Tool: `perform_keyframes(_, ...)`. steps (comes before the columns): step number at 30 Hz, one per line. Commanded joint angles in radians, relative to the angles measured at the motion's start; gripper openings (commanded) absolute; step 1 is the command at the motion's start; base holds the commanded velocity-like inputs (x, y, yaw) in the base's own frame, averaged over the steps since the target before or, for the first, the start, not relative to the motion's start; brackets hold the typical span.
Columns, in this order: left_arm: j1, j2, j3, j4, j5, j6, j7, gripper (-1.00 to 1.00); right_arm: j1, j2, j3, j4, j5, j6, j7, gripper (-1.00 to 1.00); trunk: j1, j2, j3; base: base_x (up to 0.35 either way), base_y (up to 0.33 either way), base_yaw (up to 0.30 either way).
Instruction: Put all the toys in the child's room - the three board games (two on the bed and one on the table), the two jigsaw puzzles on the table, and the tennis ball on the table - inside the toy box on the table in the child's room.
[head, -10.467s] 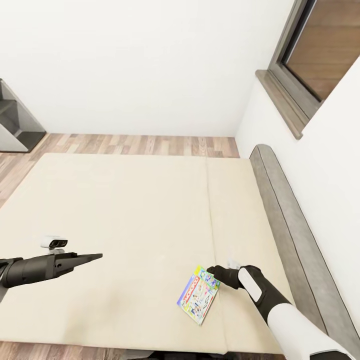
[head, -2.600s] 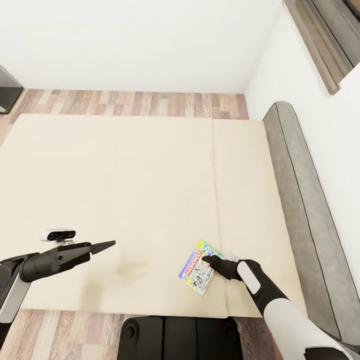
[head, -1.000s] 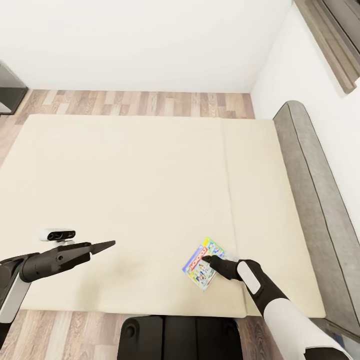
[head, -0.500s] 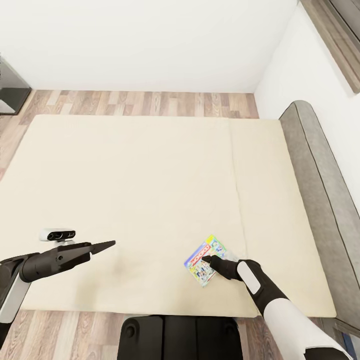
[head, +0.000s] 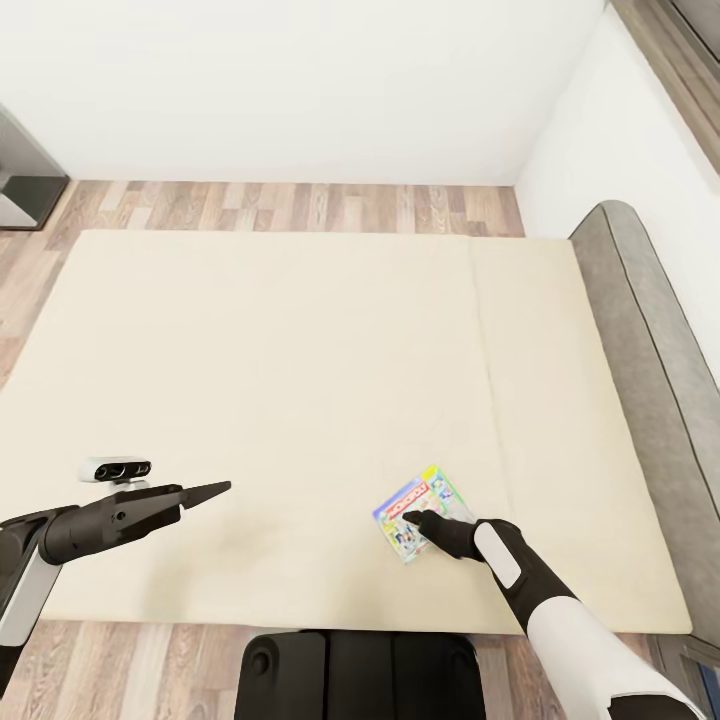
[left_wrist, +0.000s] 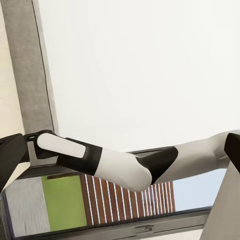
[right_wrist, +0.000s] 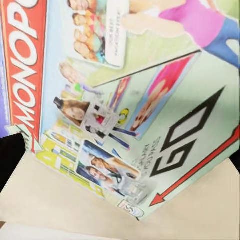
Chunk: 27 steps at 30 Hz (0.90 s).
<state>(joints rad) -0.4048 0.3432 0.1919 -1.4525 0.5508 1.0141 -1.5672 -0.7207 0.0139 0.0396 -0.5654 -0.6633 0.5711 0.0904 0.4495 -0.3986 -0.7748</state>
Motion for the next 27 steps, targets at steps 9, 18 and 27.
perform_keyframes(9, 0.000, 0.000, 0.000, 0.000, 0.000, 0.011, -0.004, 1.00, 0.000, 0.000, 0.000, -0.001, 0.002, 0.003, 0.024, 1.00, 0.001, -0.001, -0.001, 0.041, 0.148, 0.000)
perform_keyframes(18, 0.000, 0.000, 0.000, 0.000, 0.000, 0.011, -0.004, 1.00, 0.000, 0.000, 0.000, -0.001, 0.002, 0.003, 0.025, 1.00, 0.001, -0.001, -0.001, 0.024, 0.098, 0.000)
perform_keyframes(27, 0.000, 0.000, 0.000, 0.000, 0.000, 0.011, -0.004, 1.00, 0.000, 0.000, 0.000, -0.001, 0.002, 0.003, 0.025, 1.00, 0.001, -0.001, -0.001, 0.000, 0.085, 0.000)
